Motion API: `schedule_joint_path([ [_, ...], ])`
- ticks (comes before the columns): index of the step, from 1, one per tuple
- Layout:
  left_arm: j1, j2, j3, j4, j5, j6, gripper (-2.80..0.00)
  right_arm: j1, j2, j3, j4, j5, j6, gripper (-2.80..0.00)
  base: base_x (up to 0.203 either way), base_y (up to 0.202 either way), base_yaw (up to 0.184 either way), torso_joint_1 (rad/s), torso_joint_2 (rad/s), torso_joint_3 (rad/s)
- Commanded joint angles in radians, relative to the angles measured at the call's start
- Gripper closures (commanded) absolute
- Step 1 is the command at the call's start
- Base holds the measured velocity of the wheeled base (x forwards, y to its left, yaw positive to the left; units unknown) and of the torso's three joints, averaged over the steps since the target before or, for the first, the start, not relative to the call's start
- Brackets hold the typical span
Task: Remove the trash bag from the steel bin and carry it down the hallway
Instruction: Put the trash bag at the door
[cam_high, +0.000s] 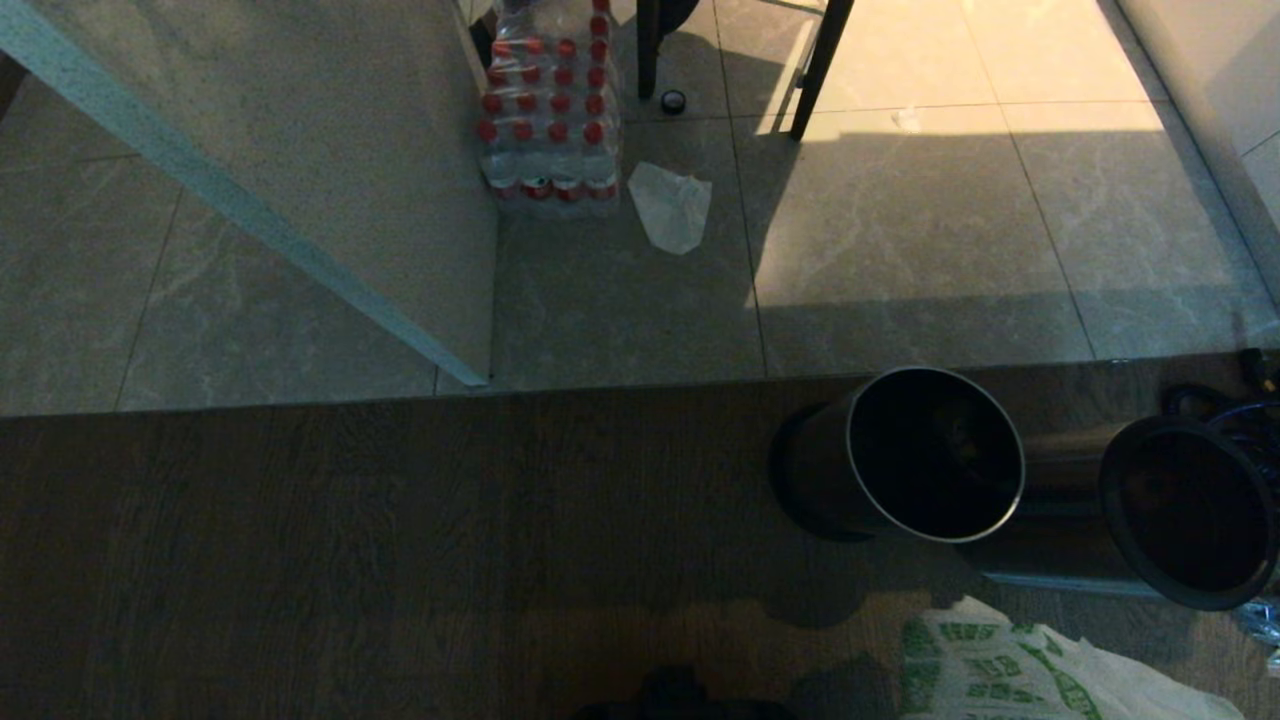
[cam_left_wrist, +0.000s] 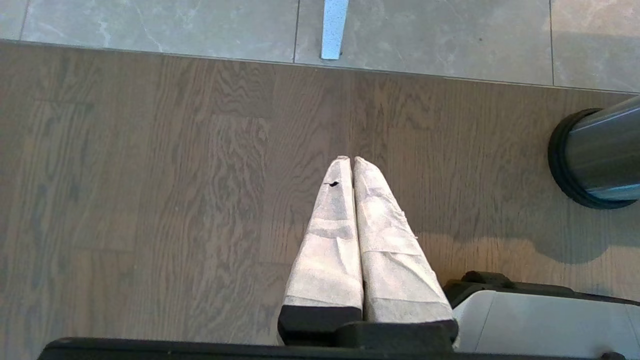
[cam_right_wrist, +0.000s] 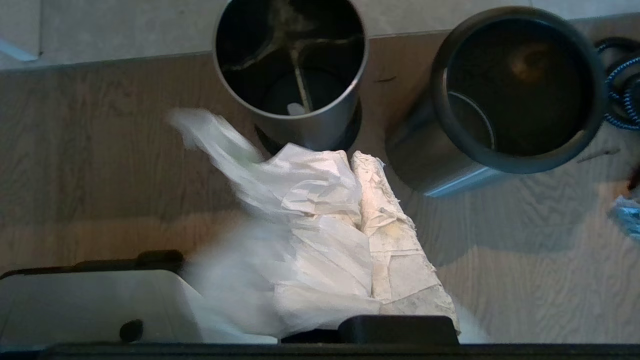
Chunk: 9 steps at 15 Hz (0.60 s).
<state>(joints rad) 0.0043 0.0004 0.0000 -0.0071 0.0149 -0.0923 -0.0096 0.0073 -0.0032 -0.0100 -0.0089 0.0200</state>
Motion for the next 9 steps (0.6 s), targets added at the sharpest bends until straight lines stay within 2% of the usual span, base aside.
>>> schedule_joint_path([
  [1, 0.0, 0.0, 0.001, -0.001, 0.0, -0.001, 0.0, 0.0, -0.01, 0.003, -0.001, 0.0, -0.006, 0.0, 0.0, 0.0, 0.0, 0.0, 0.0, 0.0],
  [9, 0.002, 0.0, 0.0, 0.001, 0.001, 0.0, 0.0, 0.0, -0.01, 0.002, -0.004, -0.002, 0.006, 0.0, 0.0, 0.0, 0.0, 0.0, 0.0, 0.0],
])
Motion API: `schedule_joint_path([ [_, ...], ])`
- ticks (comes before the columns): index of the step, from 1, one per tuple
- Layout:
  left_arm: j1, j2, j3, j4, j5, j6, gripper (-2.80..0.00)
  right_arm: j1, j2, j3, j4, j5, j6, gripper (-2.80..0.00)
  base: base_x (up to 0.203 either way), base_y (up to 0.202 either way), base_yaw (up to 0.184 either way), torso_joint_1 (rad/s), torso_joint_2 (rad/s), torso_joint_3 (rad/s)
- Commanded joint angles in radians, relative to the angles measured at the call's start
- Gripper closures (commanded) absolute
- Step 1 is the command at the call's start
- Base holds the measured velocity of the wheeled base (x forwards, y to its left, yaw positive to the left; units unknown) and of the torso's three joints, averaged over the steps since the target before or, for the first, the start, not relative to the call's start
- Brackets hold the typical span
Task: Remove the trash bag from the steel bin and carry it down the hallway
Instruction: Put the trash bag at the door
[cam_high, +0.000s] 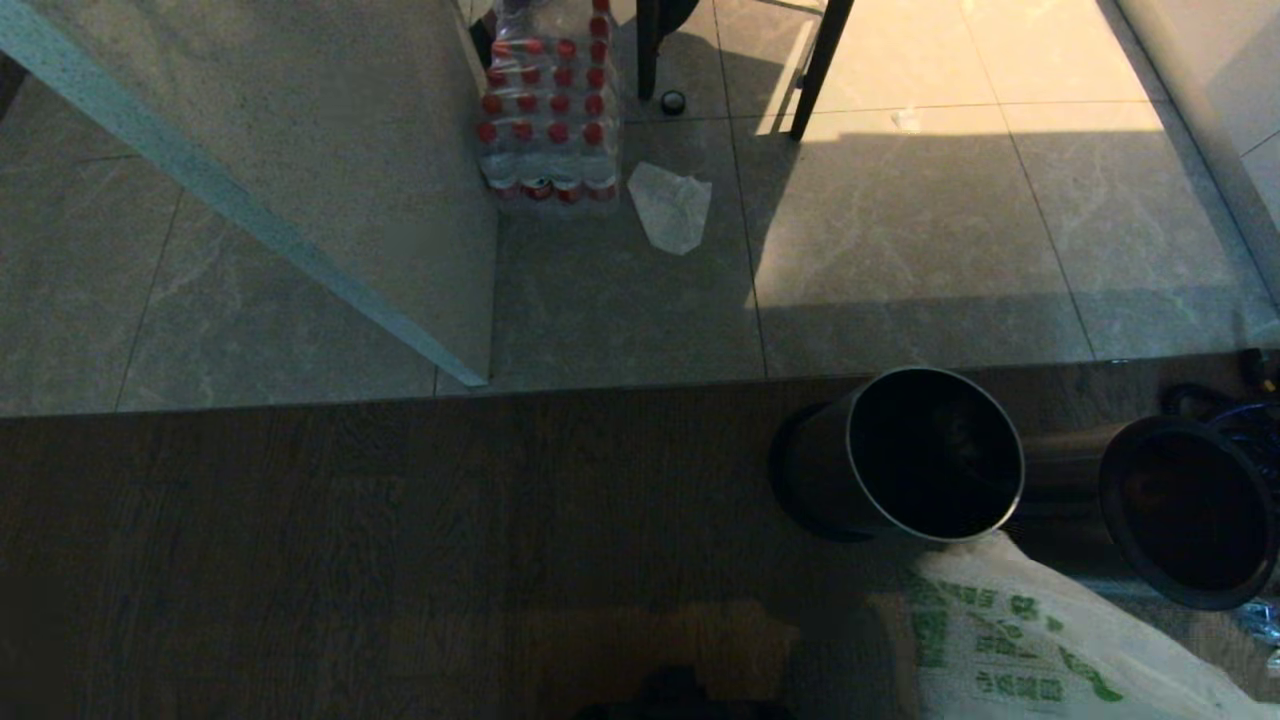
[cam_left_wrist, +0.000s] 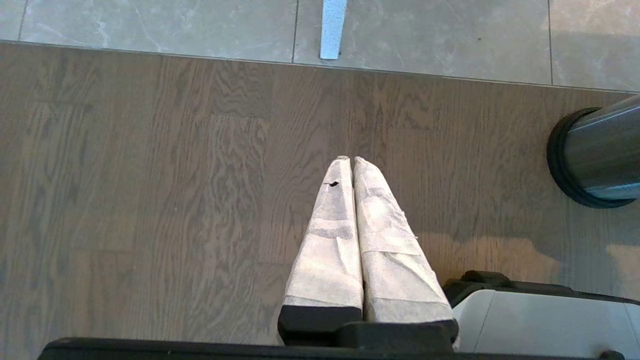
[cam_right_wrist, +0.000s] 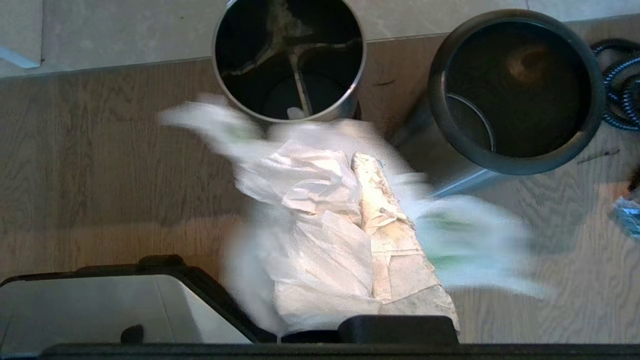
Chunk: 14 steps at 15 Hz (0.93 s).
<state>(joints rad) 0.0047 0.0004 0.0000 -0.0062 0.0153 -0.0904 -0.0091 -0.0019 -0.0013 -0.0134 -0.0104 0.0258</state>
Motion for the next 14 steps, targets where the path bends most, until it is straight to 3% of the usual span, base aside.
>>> schedule_joint_path([
  [1, 0.0, 0.0, 0.0, 0.003, 0.002, 0.006, 0.0, 0.0, -0.001, 0.001, 0.0, 0.0, 0.0, 0.0, 0.0, 0.0, 0.0, 0.0, 0.0, 0.0],
  [6, 0.0, 0.0, 0.0, 0.0, 0.005, -0.002, 0.0, 0.0, 0.0, 0.001, 0.0, 0.0, 0.0, 0.0, 0.0, 0.0, 0.0, 0.001, 0.0, 0.038],
  [14, 0.0, 0.0, 0.001, -0.003, 0.003, -0.006, 0.0, 0.0, -0.001, 0.0, 0.0, 0.0, 0.0, 0.0, 0.0, 0.0, 0.0, 0.003, 0.0, 0.19],
])
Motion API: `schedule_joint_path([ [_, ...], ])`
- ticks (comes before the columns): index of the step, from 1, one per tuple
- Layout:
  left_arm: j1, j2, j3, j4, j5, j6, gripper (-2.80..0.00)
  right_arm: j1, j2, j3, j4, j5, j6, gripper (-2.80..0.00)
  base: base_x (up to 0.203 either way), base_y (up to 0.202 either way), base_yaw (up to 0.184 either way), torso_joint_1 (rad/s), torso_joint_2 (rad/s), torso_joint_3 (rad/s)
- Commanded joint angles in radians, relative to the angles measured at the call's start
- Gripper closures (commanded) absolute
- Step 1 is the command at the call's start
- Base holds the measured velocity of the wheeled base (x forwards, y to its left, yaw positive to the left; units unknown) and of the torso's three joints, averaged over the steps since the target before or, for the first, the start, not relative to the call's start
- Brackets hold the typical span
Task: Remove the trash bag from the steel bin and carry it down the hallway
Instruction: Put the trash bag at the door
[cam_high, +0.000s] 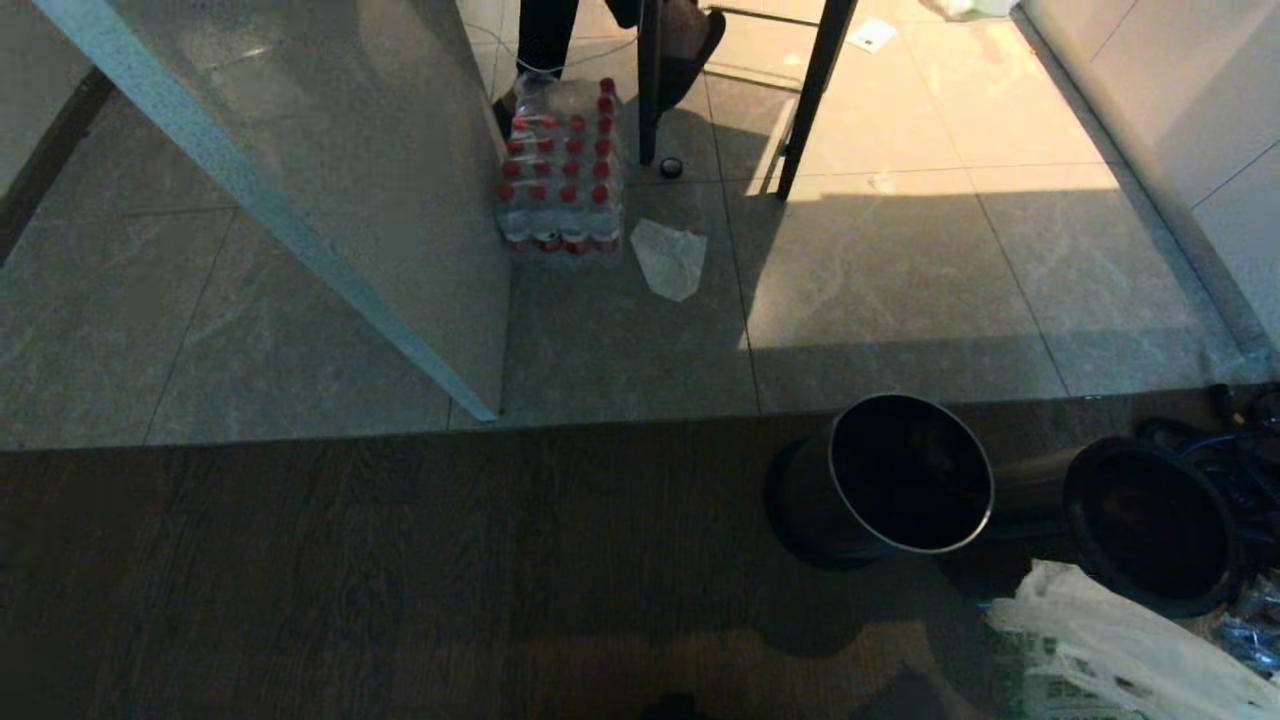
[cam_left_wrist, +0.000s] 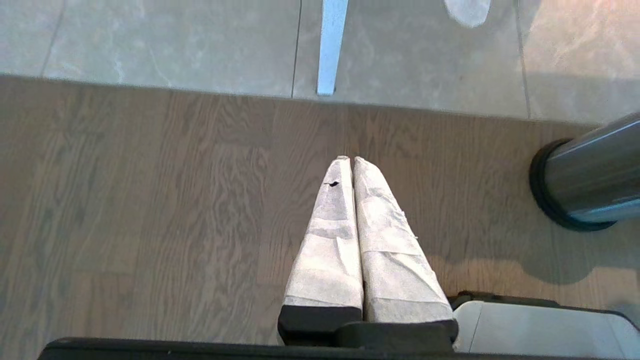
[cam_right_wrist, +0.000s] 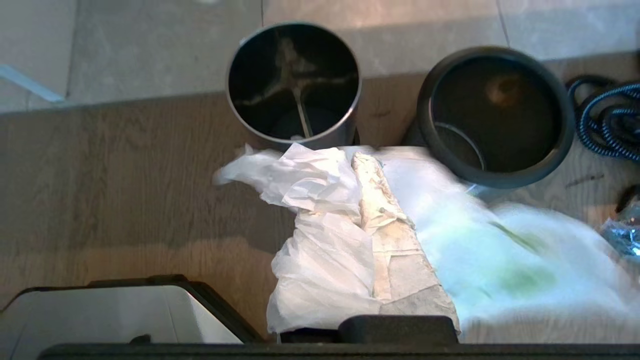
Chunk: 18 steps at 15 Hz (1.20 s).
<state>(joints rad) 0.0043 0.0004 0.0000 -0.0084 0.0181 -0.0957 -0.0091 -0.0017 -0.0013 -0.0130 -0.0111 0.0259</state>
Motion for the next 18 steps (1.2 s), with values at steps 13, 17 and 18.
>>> schedule_joint_path([
  [13, 0.0, 0.0, 0.0, -0.001, 0.0, -0.002, 0.0, 0.0, -0.001, 0.0, -0.001, 0.0, 0.0, 0.0, 0.0, 0.0, 0.0, 0.003, 0.0, 0.204],
  [17, 0.0, 0.0, 0.002, -0.001, 0.0, -0.002, 0.0, 0.0, -0.001, 0.0, -0.001, 0.0, 0.0, 0.0, 0.0, 0.0, 0.0, 0.002, 0.0, 0.205],
  [18, 0.0, 0.0, 0.001, -0.001, 0.0, -0.002, 0.0, 0.0, -0.001, 0.0, -0.001, 0.0, 0.0, 0.0, 0.0, 0.0, 0.0, 0.003, 0.0, 0.207],
])
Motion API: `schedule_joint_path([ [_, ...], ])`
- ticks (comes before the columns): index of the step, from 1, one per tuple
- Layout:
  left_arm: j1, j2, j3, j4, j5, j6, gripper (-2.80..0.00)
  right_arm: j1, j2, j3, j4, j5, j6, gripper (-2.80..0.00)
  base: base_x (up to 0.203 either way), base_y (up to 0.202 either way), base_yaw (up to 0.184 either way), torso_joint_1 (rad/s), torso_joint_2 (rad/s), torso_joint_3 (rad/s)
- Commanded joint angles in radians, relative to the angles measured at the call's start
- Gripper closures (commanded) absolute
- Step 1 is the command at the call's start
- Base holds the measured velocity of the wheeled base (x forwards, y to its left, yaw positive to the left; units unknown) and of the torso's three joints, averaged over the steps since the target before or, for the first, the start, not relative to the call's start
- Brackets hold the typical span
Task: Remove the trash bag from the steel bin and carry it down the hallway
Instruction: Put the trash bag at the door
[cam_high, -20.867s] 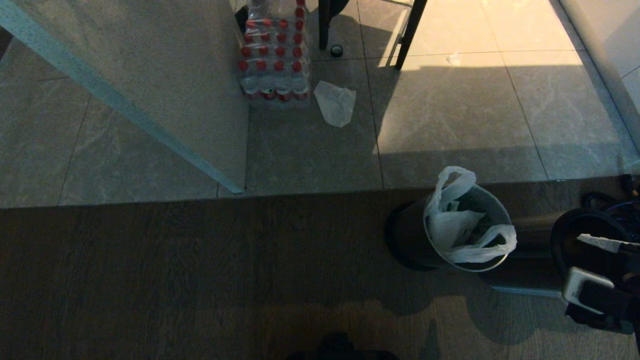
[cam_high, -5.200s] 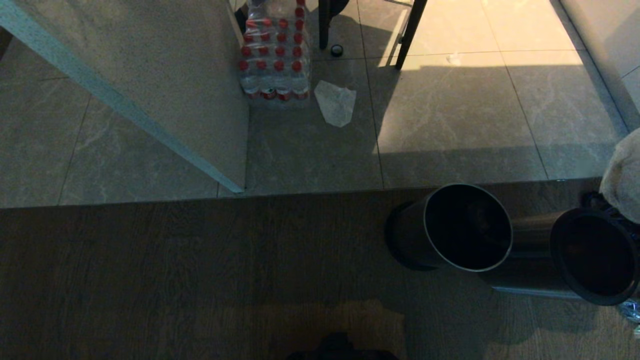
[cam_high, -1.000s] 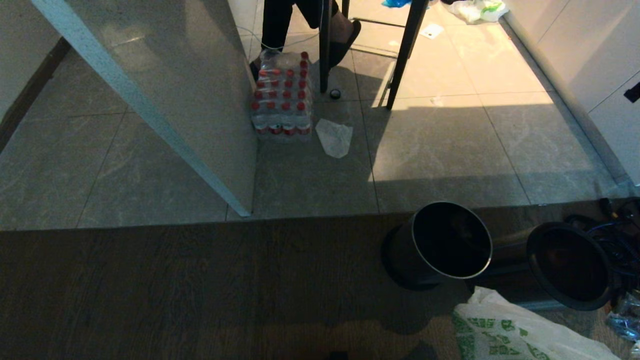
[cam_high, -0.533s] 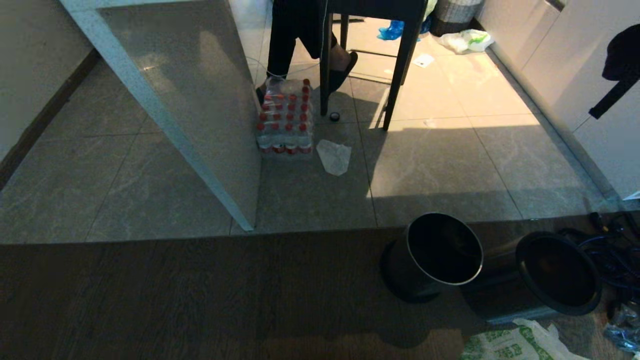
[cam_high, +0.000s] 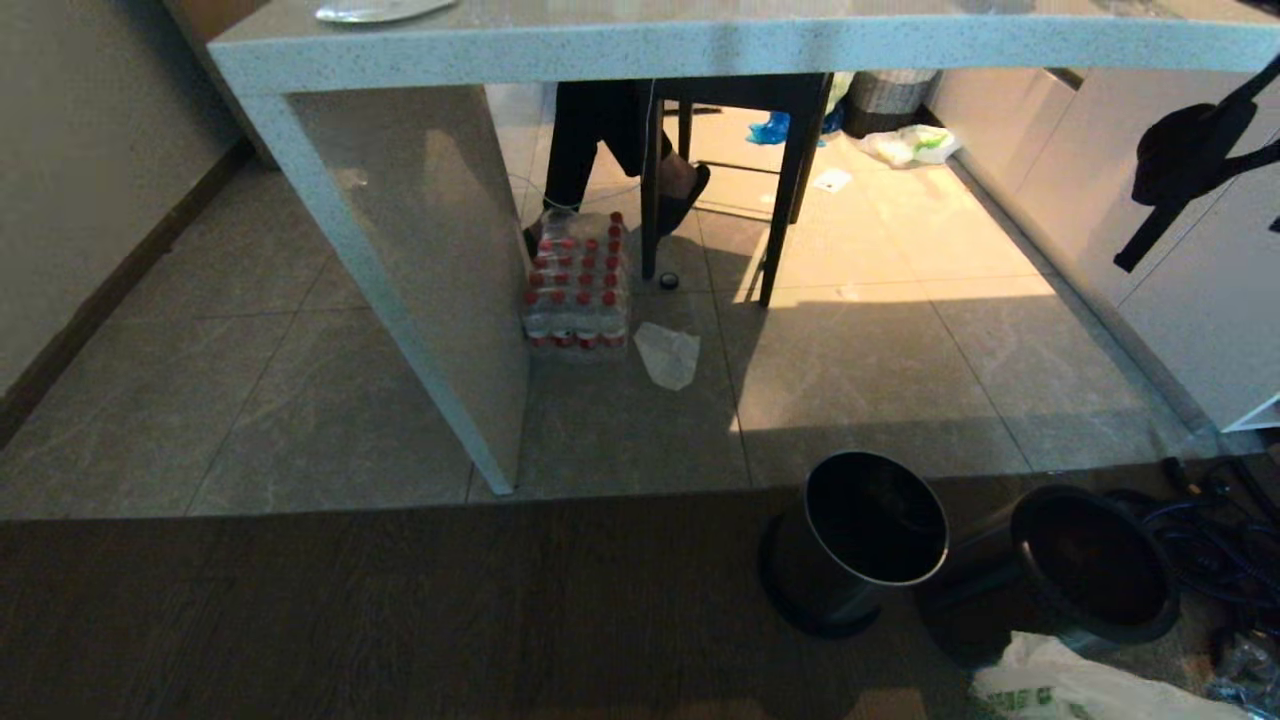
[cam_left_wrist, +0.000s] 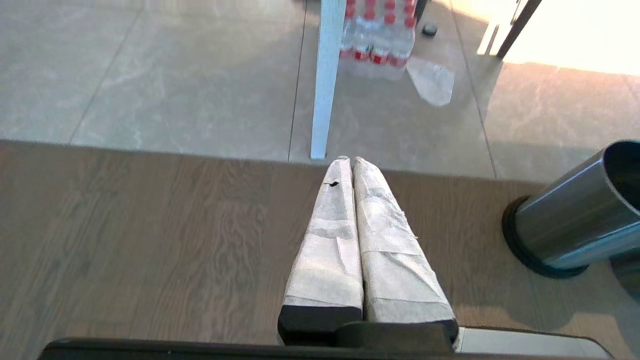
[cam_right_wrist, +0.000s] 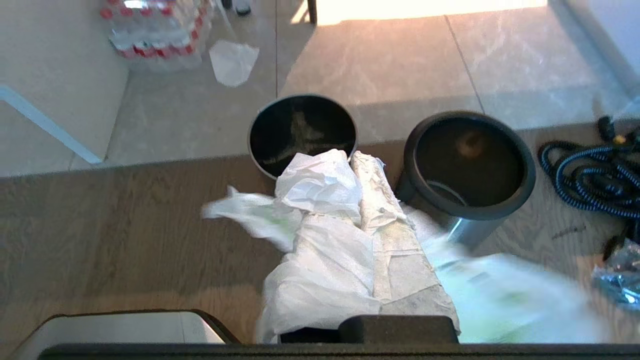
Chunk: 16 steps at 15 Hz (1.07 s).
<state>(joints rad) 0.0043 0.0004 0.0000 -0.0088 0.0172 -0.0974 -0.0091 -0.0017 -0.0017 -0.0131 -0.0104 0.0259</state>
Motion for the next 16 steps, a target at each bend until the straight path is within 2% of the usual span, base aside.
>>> schedule_joint_path([
  [1, 0.0, 0.0, 0.002, 0.0, 0.001, -0.001, 0.0, 0.0, -0.001, 0.0, -0.001, 0.0, 0.0, 0.0, 0.0, 0.0, 0.0, 0.002, 0.0, 0.204],
  [16, 0.0, 0.0, 0.002, 0.0, 0.0, -0.002, 0.0, 0.0, -0.001, 0.001, -0.001, 0.0, 0.0, 0.0, 0.0, 0.0, 0.0, 0.003, 0.0, 0.201],
])
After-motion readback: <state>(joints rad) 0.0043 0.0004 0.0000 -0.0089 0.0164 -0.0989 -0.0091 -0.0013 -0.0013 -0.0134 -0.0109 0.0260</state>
